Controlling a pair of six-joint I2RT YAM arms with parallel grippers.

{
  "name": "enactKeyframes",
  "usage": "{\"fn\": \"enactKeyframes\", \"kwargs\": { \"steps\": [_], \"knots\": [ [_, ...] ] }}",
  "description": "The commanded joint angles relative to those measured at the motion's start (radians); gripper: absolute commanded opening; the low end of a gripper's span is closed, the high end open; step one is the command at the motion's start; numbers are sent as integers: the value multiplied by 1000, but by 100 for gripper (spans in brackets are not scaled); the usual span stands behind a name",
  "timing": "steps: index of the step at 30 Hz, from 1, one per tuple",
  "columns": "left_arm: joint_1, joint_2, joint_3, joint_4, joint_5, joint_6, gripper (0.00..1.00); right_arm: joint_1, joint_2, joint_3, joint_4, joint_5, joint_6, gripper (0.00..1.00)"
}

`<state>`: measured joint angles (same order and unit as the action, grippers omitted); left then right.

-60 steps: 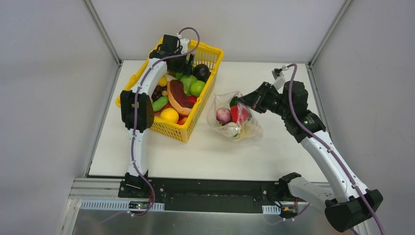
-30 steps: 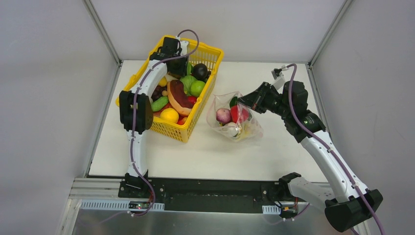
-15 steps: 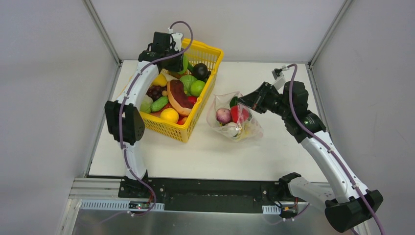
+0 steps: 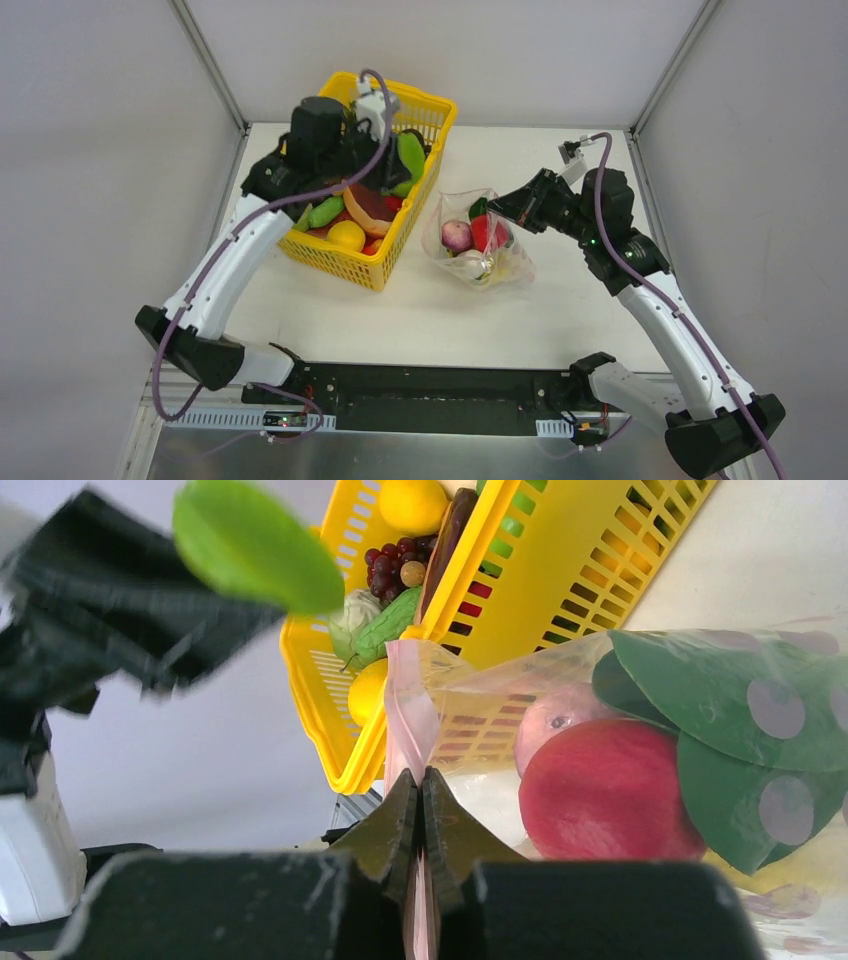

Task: Place the food in the zip-top bag and seal the zipper
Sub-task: Place the fake fruit in the zipper food storage bag, then zip the zipper food storage bag at the center of the board.

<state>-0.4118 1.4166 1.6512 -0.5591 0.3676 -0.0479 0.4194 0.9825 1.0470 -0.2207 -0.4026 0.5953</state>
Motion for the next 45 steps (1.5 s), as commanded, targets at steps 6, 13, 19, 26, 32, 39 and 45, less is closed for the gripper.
{"fn": "enactKeyframes", "kwargs": {
  "steps": [6, 13, 19, 26, 32, 39, 45],
  "knots": [
    [-261, -133, -228, 150, 59, -77, 3, -1, -33, -1, 72, -10, 21, 3],
    [-345, -32, -133, 94, 80, -48, 6, -2, -44, -6, 73, -6, 25, 3],
    [-382, 15, -98, 68, 68, -47, 30, -1, -54, 3, 49, 5, 9, 3],
    [-383, 10, -78, 24, -9, -34, 75, -2, -63, 8, 43, 9, 3, 3],
    [-383, -48, -97, 22, -93, -26, 91, -1, -92, 5, 30, 63, -8, 3],
    [-381, -113, -174, 121, -408, -40, 99, -3, -91, 12, 16, 8, -39, 2],
    [-377, 12, -47, 47, -315, -30, 97, -3, -111, -1, 18, -2, -47, 2]
  ]
}}
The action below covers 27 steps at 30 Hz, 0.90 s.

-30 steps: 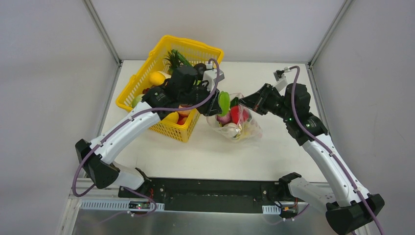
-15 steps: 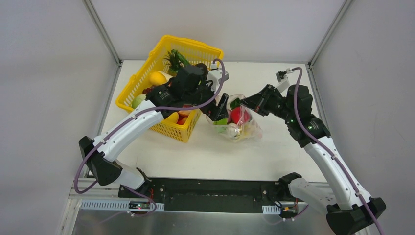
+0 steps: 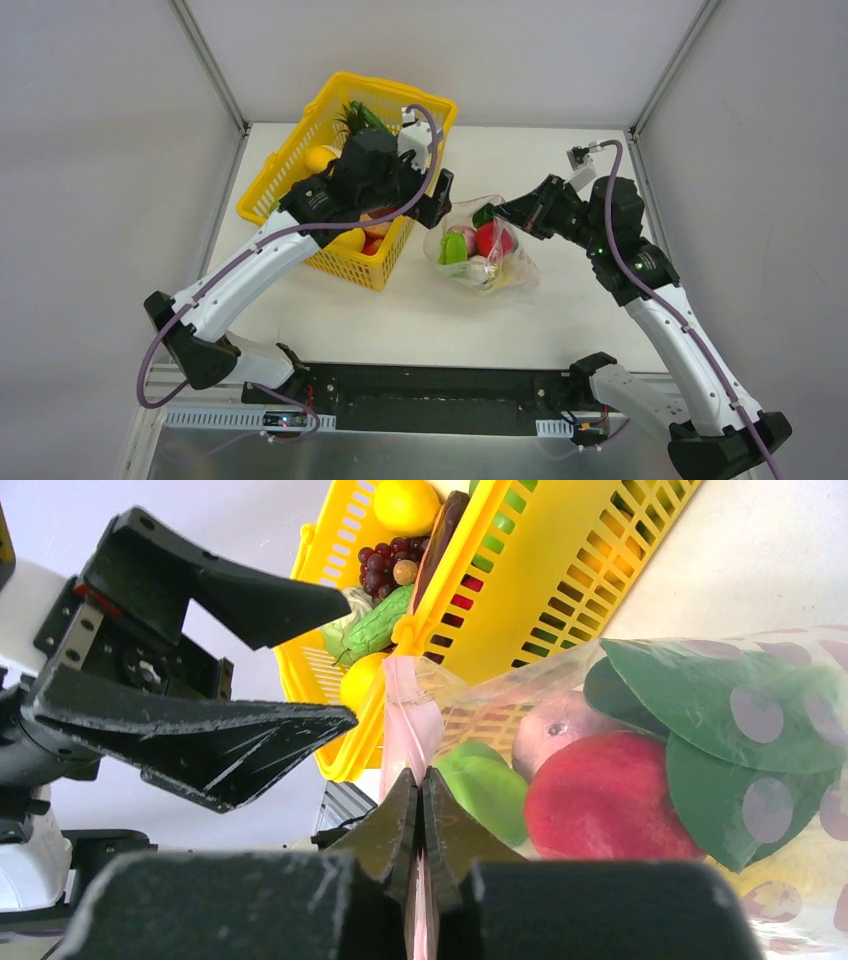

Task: Place the food in the zip-top bag and seal the zipper
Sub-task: Zip the zipper food storage bag at the center of the board.

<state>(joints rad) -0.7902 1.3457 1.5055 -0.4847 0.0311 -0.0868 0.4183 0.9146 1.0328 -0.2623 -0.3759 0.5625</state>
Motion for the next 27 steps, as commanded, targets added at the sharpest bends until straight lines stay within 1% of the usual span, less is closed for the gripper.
{"fn": "enactKeyframes", "kwargs": {
  "steps": [1, 3, 4, 7, 9, 10, 13, 15, 17, 19, 20, 21, 24, 27],
  "knots": [
    [3, 106, 122, -49, 65, 3, 96, -2, -45, 14, 57, -26, -15, 2],
    [8, 137, 131, -63, 189, -7, 90, -2, -46, 17, 49, -23, -19, 2],
    [9, 139, 120, -56, 229, -15, 88, -1, -47, 21, 42, -24, -23, 2],
    [10, 130, 83, -50, 264, -20, 82, -1, -47, 29, 22, -26, -31, 2],
    [9, 123, 71, -59, 271, -14, 75, -2, -51, 30, 18, -24, -33, 2],
    [9, 123, 69, -63, 279, -13, 70, -1, -54, 29, 17, -23, -33, 2],
    [9, 145, 87, -91, 280, -11, 51, -1, -56, 29, 18, -21, -35, 2],
    [10, 161, 102, -106, 293, -14, 36, -1, -56, 29, 17, -28, -42, 2],
    [10, 172, 114, -109, 298, -36, 19, -2, -53, 31, 17, -43, -61, 2],
    [9, 172, 119, -103, 296, -64, 7, -2, -52, 38, 12, -56, -91, 3],
    [9, 167, 118, -94, 294, -83, 3, -2, -49, 42, 8, -64, -110, 3],
    [10, 162, 116, -80, 293, -106, 0, -2, -45, 48, 0, -74, -129, 3],
    [9, 136, 114, -27, 298, -187, 0, -2, -33, 75, -34, -107, -197, 5],
    [10, 105, 102, 38, 289, -306, 0, -3, -38, 98, -68, -95, -254, 7]
  ]
}}
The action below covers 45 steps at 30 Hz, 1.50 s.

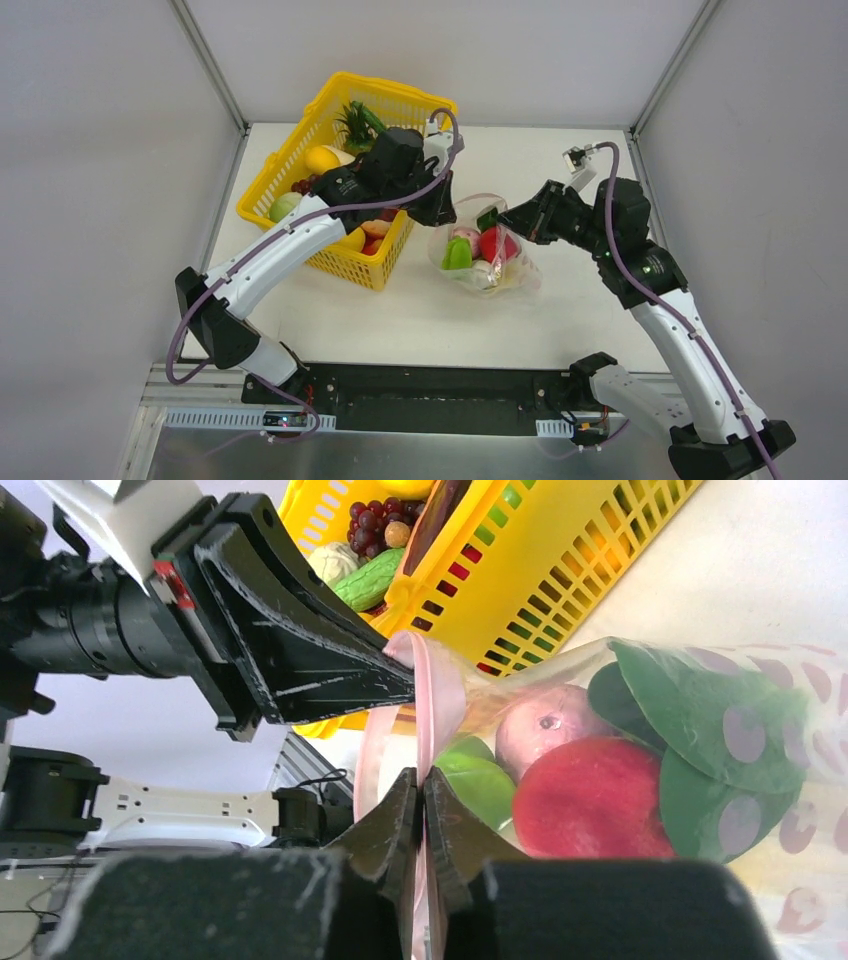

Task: Place the food in the zip-top bag and seal the zipper
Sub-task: Zip the zipper food storage bag at the center of the board.

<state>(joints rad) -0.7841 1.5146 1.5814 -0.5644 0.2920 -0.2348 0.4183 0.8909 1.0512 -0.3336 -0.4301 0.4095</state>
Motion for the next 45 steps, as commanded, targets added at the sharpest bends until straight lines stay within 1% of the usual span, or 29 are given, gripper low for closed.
{"fn": "enactKeyframes", "kwargs": {
  "steps": [1, 3, 5, 9, 10, 12, 15, 19, 23, 25, 28, 29, 32, 34, 36, 38, 40, 45],
  "knots": [
    [3, -76, 17, 140, 23, -187, 0, -3, -21, 85, -4, -34, -118, 7],
    [3, -99, 1, 173, -3, -247, 0, -3, -36, 92, -24, -27, -152, 10],
    [4, -116, -21, 201, -34, -309, 0, -3, -51, 94, -46, -32, -182, 19],
    [5, -155, -108, 328, -61, -439, 0, -3, -128, 49, -37, -8, -206, 54],
    [4, -164, -131, 363, -69, -476, 0, -3, -148, 35, -30, -6, -216, 60],
    [7, -179, -169, 434, -75, -543, 0, -3, -191, 4, -16, 3, -234, 65],
    [6, -194, -208, 533, -75, -642, 0, -3, -272, -45, 14, 53, -252, 69],
    [8, -206, -242, 584, -87, -721, 0, -4, -386, -121, 97, 148, -264, 71],
    [10, -234, -236, 579, -118, -724, 0, -3, -474, -204, 147, 188, -339, 78],
    [10, -245, -229, 569, -136, -713, 0, -4, -514, -248, 160, 176, -388, 80],
    [11, -252, -232, 539, -141, -709, 0, -4, -587, -331, 209, 146, -402, 82],
    [12, -255, -235, 542, -143, -708, 0, -4, -613, -358, 229, 121, -431, 82],
    [12, -261, -244, 544, -149, -705, 0, -3, -662, -426, 266, 27, -445, 83],
    [13, -264, -244, 538, -153, -699, 0, -2, -662, -454, 267, 1, -436, 82],
    [14, -270, -253, 538, -158, -697, 0, -3, -659, -478, 272, 29, -419, 81],
    [17, -277, -262, 538, -166, -696, 0, -2, -671, -519, 315, 79, -411, 80],
    [20, -287, -272, 540, -177, -695, 0, -3, -689, -578, 383, 100, -373, 78],
    [30, -297, -285, 542, -189, -694, 0, -3, -663, -617, 480, -26, -300, 76]
  ]
}}
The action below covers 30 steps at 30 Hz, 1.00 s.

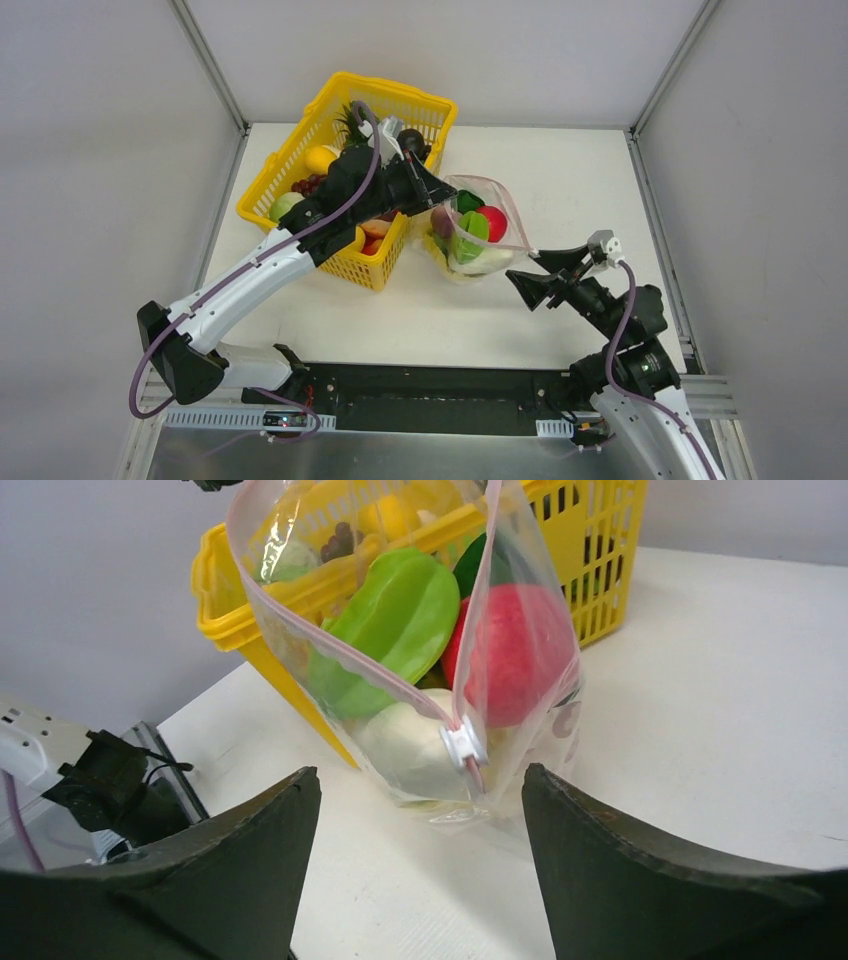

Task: Place the food in the zip-top bag and seal the zipper
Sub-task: Zip the zipper food storage bag at the center of the board.

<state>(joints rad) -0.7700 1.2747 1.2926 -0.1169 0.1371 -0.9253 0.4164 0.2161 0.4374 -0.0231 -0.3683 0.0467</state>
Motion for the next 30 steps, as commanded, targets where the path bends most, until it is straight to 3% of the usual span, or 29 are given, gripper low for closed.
{"fn": "enactKeyframes", "kwargs": {
  "steps": [1, 9, 19, 25, 30],
  "knots": [
    [17, -57, 0, 99, -37, -4, 0, 0, 18, -13, 188, -91, 84, 76],
    [31, -57, -17, 114, -28, -16, 0, 0, 22, -156, 393, -38, 207, 73],
    [52, -51, -26, 156, -10, -32, 0, 1, 96, -311, 651, -41, 197, 65],
    [60, -47, -31, 160, 3, -33, 0, 1, 97, -315, 713, 15, 147, 59],
    [64, -37, -28, 176, 31, -42, 0, 0, 135, -277, 725, -30, 147, 61]
  ]
}}
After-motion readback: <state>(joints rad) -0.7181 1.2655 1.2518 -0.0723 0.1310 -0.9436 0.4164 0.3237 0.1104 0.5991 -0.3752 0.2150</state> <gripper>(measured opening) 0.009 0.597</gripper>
